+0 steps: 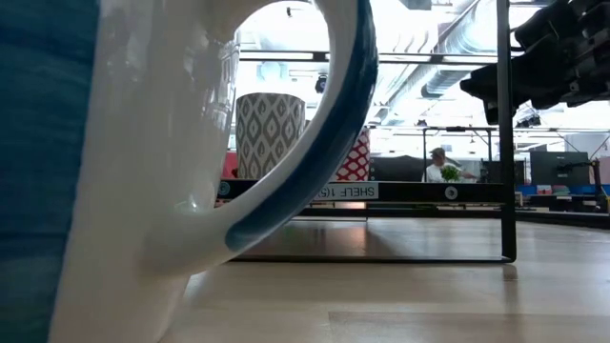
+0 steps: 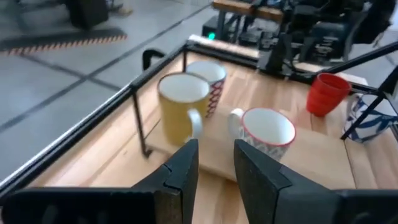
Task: Place coffee mugs
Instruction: Put the green mug on the shelf
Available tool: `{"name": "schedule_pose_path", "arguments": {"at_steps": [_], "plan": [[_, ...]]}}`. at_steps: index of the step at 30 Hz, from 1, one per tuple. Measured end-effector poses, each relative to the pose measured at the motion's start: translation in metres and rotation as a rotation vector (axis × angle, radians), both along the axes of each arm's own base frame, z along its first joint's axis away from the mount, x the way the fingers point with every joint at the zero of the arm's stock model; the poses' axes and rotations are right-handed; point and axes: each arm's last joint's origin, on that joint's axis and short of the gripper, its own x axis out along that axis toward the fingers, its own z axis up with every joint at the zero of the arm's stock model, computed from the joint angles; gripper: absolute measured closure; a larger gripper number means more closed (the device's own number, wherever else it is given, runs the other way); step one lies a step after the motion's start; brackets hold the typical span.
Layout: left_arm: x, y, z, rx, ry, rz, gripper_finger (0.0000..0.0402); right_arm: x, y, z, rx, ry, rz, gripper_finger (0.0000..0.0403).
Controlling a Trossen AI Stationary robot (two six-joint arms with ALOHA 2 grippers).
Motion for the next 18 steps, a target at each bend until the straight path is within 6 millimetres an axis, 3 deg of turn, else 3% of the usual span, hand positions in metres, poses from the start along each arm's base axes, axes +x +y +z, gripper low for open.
{"name": "schedule_pose_path", "arguments": {"at_steps": [3, 8, 18], "plan": [[-0.013, 0.001, 0.008, -0.093, 0.051, 0.046, 0.0314, 0.0, 0.0, 0.0, 0.019, 0.005, 0.0, 0.032], [-0.025, 0.001, -0.006, -0.273, 0.224, 0.143, 0.0305, 0.0, 0.0, -0.001, 0.028, 0.015, -0.001, 0.032], [-0.003, -0.001, -0.016, -0.313, 0.383, 0.181, 0.026, 0.0, 0.0, -0.002, 0.045, 0.026, -0.002, 0.032]]}}
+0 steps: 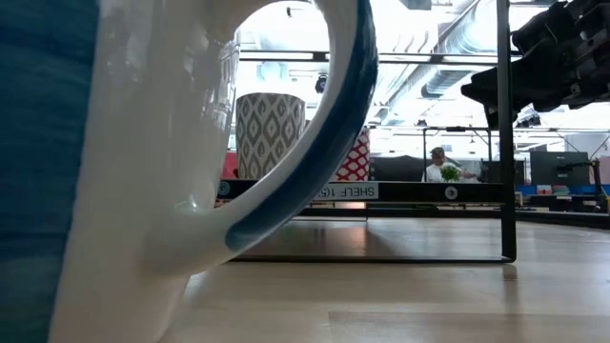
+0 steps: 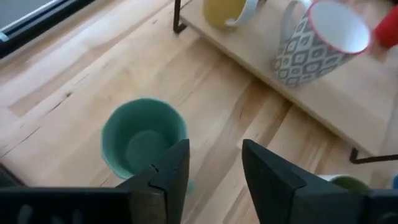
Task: Place coffee mugs
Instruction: Put the green mug on the shelf
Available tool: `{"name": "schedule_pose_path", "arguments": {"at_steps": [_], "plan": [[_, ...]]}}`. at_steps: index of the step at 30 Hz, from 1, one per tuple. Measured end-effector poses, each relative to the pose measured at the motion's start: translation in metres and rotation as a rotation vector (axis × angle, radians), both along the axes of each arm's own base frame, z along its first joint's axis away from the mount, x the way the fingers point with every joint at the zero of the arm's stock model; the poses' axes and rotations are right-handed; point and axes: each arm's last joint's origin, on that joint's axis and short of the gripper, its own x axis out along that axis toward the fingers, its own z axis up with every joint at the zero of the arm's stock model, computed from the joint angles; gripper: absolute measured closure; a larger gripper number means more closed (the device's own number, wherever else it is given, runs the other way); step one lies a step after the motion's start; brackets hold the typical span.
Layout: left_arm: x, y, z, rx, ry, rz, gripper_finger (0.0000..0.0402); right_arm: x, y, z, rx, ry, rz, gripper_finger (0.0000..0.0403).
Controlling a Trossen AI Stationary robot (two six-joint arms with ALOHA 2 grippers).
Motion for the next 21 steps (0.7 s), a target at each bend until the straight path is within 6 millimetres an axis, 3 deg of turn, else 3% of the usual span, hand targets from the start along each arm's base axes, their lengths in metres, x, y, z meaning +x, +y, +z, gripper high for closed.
{"name": "schedule_pose_path", "arguments": {"at_steps": [11, 21], "plan": [[0.043, 0.007, -0.018, 0.077, 0.241, 0.091, 0.0247, 0.0, 0.0, -0.001, 0.003, 0.008, 0.0, 0.032], [0.067, 0.017, -0.033, -0.037, 0.361, 0.114, 0.0247, 0.0, 0.0, -0.001, 0.008, 0.017, 0.0, 0.032]]}}
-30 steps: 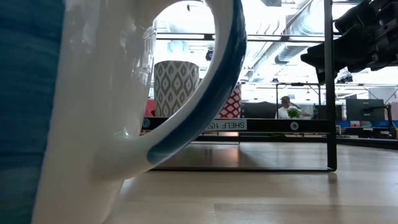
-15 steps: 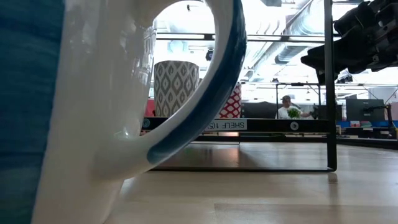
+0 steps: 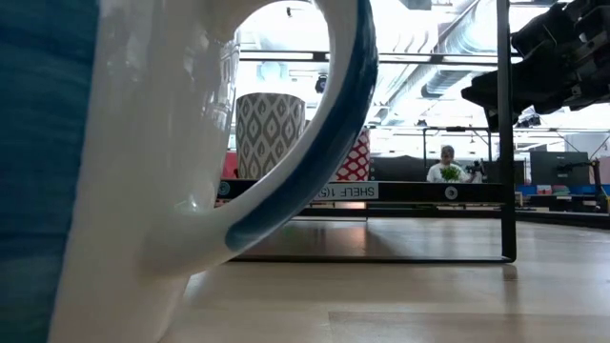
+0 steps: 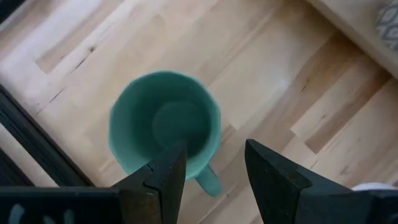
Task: Place coffee mugs
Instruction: Put the green mug on the shelf
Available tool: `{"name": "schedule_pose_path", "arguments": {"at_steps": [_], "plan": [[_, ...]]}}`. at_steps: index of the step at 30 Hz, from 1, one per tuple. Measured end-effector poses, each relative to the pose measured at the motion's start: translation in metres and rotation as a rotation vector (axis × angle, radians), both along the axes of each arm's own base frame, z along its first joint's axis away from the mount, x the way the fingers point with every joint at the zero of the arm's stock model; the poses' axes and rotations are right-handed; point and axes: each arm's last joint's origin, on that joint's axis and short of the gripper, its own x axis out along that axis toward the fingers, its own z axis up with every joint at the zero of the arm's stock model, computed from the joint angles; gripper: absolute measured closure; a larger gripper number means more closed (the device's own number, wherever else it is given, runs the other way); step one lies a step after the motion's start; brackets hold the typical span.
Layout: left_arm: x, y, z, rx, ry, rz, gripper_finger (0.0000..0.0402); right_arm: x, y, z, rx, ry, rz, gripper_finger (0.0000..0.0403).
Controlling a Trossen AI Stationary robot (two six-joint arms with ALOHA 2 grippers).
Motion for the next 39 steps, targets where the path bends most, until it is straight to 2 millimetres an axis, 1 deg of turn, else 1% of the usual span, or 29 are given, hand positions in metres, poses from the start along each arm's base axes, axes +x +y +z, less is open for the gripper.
{"name": "schedule_pose_path", "arguments": {"at_steps": [9, 15, 26, 30, 39], "plan": [[0.017, 0.011, -0.015, -0.06, 0.108, -0.023, 0.0247, 0.0, 0.0, -0.001, 0.017, 0.009, -0.001, 0.032], [0.029, 0.02, -0.024, -0.113, 0.125, -0.057, 0.0247, 0.0, 0.0, -0.001, 0.017, 0.011, -0.001, 0.032], [0.039, 0.037, -0.041, -0.149, 0.226, -0.05, 0.0247, 0.0, 0.0, -0.003, 0.039, 0.032, -0.003, 0.032], [0.046, 0.041, -0.05, -0.199, 0.241, -0.07, 0.0247, 0.0, 0.0, -0.003, 0.038, 0.032, -0.003, 0.032], [0.064, 0.048, -0.071, -0.247, 0.269, -0.132, 0.0248, 0.0, 0.0, -0.003, 0.037, 0.032, -0.002, 0.032]]}}
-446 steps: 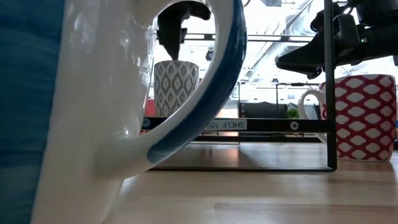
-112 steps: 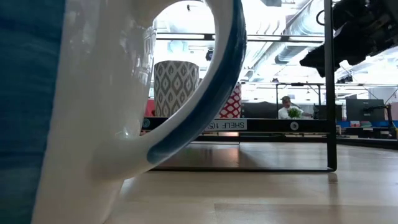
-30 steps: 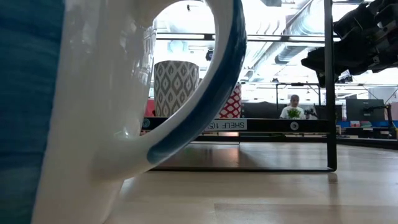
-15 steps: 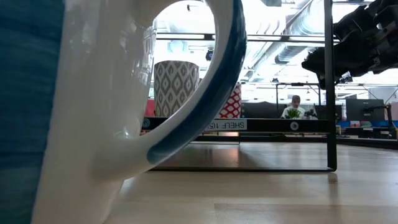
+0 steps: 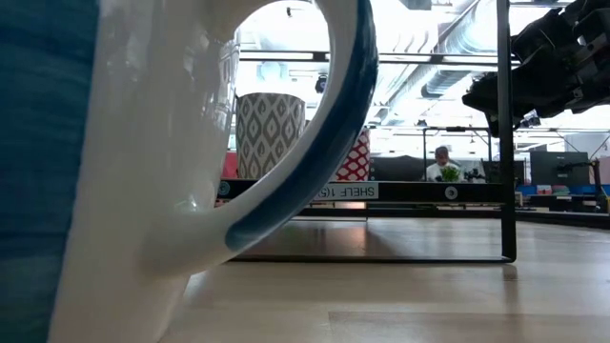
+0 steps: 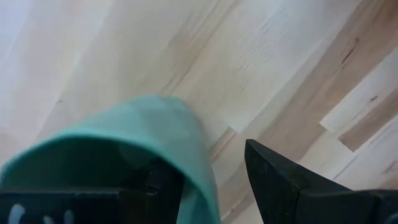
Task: Place coffee mugs
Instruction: Put the green mug on the shelf
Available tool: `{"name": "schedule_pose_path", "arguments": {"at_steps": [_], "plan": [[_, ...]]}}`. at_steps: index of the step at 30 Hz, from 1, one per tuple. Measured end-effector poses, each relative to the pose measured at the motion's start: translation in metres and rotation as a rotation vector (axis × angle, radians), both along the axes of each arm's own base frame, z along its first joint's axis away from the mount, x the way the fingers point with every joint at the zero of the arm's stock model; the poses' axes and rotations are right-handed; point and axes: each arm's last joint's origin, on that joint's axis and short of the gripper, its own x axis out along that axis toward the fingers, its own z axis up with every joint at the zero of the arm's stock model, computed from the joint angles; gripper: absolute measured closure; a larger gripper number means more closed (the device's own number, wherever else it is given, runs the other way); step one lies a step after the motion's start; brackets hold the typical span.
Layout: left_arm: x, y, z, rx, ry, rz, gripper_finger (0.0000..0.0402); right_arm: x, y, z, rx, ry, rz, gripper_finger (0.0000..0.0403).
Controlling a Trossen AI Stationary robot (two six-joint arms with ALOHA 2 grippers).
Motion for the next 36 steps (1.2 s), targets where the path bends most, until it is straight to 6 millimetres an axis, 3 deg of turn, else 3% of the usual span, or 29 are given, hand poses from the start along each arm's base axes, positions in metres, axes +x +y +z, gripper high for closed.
{"name": "schedule_pose_path", "arguments": {"at_steps": [7, 13, 23, 29, 36], "plan": [[0.004, 0.001, -0.012, -0.023, 0.062, -0.003, 0.0271, 0.0, 0.0, 0.0, 0.0, 0.003, 0.0, 0.032], [0.003, 0.0, -0.012, -0.055, 0.065, -0.001, 0.0384, 0.0, 0.0, -0.001, -0.008, 0.008, -0.009, 0.032], [0.002, -0.002, -0.008, -0.106, 0.063, -0.022, 0.0395, 0.0, -0.001, -0.001, -0.014, 0.013, -0.044, 0.032], [0.008, -0.001, 0.02, -0.093, -0.029, -0.031, 0.0396, 0.0, -0.001, -0.002, -0.011, 0.022, -0.043, 0.032], [0.005, -0.006, 0.069, -0.049, -0.184, -0.031, 0.0396, 0.0, -0.001, -0.004, -0.016, 0.036, -0.042, 0.032]]}}
